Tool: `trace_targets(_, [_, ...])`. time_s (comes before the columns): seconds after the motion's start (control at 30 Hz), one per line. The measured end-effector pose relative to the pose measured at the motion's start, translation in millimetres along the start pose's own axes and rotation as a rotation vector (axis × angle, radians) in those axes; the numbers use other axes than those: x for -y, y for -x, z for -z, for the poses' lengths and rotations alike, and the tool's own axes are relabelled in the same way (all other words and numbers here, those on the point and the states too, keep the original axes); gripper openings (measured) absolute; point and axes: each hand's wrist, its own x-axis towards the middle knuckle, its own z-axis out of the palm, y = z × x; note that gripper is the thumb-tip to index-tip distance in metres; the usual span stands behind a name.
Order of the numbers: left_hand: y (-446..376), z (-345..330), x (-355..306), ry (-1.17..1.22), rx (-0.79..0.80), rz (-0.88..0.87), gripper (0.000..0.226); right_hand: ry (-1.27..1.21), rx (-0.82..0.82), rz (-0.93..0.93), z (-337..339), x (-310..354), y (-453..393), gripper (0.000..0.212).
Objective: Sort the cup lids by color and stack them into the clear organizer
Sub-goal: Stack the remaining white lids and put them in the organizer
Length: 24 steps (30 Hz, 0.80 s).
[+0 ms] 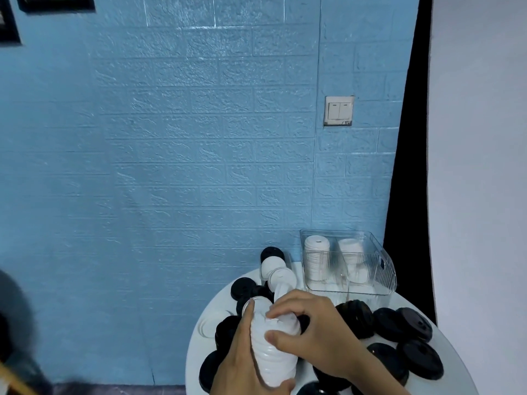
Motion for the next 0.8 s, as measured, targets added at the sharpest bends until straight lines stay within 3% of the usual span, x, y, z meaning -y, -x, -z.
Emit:
trace_targets(0.17, [2.7, 2.0, -5.8, -0.024, -0.023, -0.105, 0.114, 0.035, 0.076, -0.003, -5.7, 5.3, -1.7, 0.026])
trace_targets(0.27, [-1.2, 4.8, 5.3, -0.009, -0.013, -0.060, 0.104, -0.181, 0.143, -0.098, -2.5, -1.5, -9.7, 0.025])
trace_targets(0.33, [-3.7, 9.7, 11.4, 0.001, -0.026, -0.027, 0.099, -0.311, 0.016, -0.239, 1.2, -22.3, -27.7, 0.017])
trace_targets(0.4, [-5.6, 15.2, 13.8, 0.011, -0.042, -0.069, 0.097, -0.115, -0.139, -0.392, 5.6, -55.1, -51.5, 0.022])
trace_targets(0.53, [-10.9, 20.0, 15.4, 0.159, -0.031, -0.098, 0.100, 0.404, -0.016, -0.634, -5.9, -107.0, -76.6, 0.068])
trace_targets(0.67, [-14.6, 21.0, 37.5, 0.206, 0.066, -0.121, 0.099, 0.505, 0.063, -0.661, -28.5, -120.0, -86.1, 0.075])
trace_targets(0.8, [-14.8, 21.3, 53.1, 0.162, -0.015, -0.138, 0.095, 0.734, -0.037, -0.594, -46.0, -125.3, -84.6, 0.075])
